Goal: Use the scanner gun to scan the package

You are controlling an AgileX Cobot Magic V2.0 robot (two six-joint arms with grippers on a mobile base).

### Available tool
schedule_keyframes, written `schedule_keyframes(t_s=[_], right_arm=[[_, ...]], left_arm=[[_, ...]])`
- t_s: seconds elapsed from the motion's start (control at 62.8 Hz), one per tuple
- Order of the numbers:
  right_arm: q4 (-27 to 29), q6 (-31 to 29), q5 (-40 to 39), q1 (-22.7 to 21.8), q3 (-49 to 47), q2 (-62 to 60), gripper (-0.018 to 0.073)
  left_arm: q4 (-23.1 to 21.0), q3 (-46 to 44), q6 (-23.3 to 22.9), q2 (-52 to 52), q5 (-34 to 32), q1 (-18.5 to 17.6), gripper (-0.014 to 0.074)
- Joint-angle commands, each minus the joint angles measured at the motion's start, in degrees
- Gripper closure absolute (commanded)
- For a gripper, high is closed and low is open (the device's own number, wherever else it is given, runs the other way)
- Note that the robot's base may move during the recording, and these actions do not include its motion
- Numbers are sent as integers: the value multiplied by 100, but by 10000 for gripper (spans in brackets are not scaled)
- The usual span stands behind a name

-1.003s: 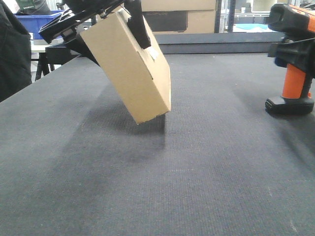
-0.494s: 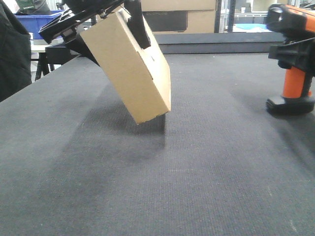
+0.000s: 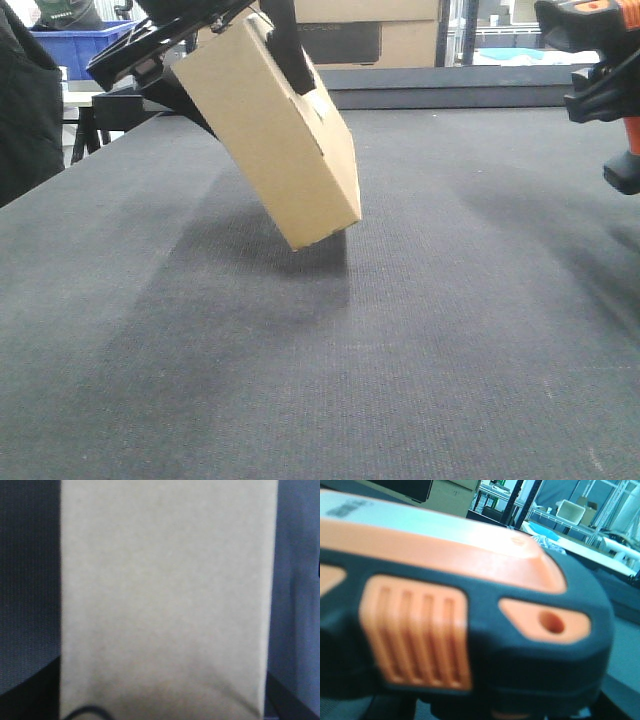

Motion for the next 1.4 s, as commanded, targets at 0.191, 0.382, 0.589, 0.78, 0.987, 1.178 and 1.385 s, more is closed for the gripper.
schedule_keyframes(t_s=[0.191, 0.382, 0.589, 0.78, 0.987, 1.178, 1.385], right_arm=[[45, -171, -395, -6, -62, -100, 713], [48, 2154, -397, -6, -62, -31, 713], [-2, 3026, -502, -6, -62, 314, 713], [-45, 3026, -603, -6, -62, 503, 713], [-122, 3026, -617, -6, -62, 526, 713], [-195, 3026, -563, -6, -62, 526, 700], [-195, 3026, -294, -6, -62, 526, 372]], left_arm=[[-63, -60, -35, -48, -62, -24, 707], [-63, -60, -35, -48, -62, -24, 707], [-63, -60, -35, -48, -62, -24, 707], [-63, -60, -35, -48, -62, -24, 707], [-63, -60, -35, -48, -62, -24, 707], [-63, -60, -35, -48, -62, -24, 707], [-63, -60, -35, -48, -62, -24, 707]])
